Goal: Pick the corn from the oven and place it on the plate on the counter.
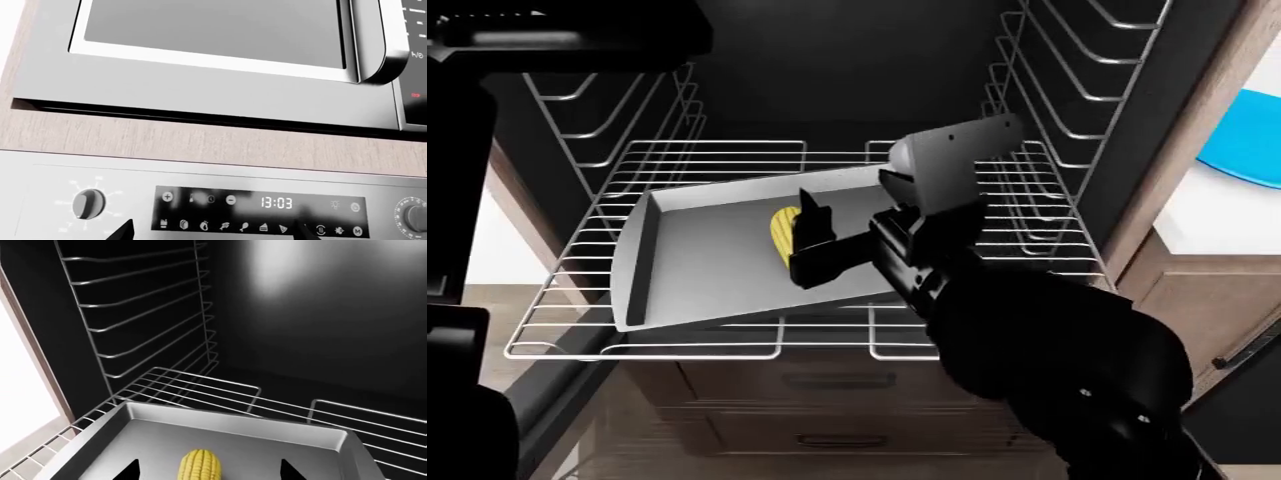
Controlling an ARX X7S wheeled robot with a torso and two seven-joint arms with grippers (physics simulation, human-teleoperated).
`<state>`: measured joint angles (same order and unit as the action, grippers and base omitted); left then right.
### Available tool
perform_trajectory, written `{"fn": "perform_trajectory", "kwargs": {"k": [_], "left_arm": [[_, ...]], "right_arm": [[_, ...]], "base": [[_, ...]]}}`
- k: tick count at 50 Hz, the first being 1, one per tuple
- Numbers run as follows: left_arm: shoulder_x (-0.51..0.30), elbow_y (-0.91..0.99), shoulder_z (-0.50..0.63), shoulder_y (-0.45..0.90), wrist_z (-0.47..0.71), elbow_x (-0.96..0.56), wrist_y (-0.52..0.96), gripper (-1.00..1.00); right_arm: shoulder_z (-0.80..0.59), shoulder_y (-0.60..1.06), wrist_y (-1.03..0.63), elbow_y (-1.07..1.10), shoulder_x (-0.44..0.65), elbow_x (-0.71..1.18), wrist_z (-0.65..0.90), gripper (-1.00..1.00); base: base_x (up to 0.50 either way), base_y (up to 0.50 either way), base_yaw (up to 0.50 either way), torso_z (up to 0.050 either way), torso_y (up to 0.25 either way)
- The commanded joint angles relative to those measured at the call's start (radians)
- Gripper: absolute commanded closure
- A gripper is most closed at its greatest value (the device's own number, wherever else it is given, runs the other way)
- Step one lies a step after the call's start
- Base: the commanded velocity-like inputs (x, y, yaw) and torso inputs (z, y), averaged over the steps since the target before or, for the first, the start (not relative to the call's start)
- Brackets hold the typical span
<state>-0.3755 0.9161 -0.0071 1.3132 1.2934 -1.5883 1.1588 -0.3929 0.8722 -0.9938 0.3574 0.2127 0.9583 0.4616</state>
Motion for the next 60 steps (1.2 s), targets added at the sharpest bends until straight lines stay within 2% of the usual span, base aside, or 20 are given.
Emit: {"fn": "perform_trajectory", "kwargs": {"k": [1,14,26,41,60], "left_arm": [[0.002,0.0,0.007,-0.005,-0.002,0.005,-0.011,-1.0],[0.0,0.007,0.012,-0.018,0.001,0.006,-0.024,-1.0],[-0.001,0.01,0.019,-0.026,-0.001,0.009,-0.035,-1.0],[-0.011,0.012,0.022,-0.02,0.01,-0.002,-0.049,-1.0],[-0.021,0.02,0.023,-0.032,0.015,-0.002,-0.067,-1.0]], "right_arm": [[-0.044,0.075,0.04,-0.138,-0.016,-0.062,-0.07,-1.0],[-0.083,0.081,0.081,-0.19,-0.035,-0.093,-0.098,-1.0],[-0.101,0.048,0.05,-0.135,-0.047,-0.048,-0.076,-1.0],[-0.108,0.11,0.031,-0.283,-0.072,-0.041,-0.094,-1.0],[-0.18,0.123,0.02,-0.342,-0.079,-0.041,-0.148,-1.0]], "base": [[0.0,0.0,0.0,0.0,0.0],[0.0,0.0,0.0,0.0,0.0],[0.0,0.0,0.0,0.0,0.0],[0.0,0.0,0.0,0.0,0.0],[0.0,0.0,0.0,0.0,0.0]]}}
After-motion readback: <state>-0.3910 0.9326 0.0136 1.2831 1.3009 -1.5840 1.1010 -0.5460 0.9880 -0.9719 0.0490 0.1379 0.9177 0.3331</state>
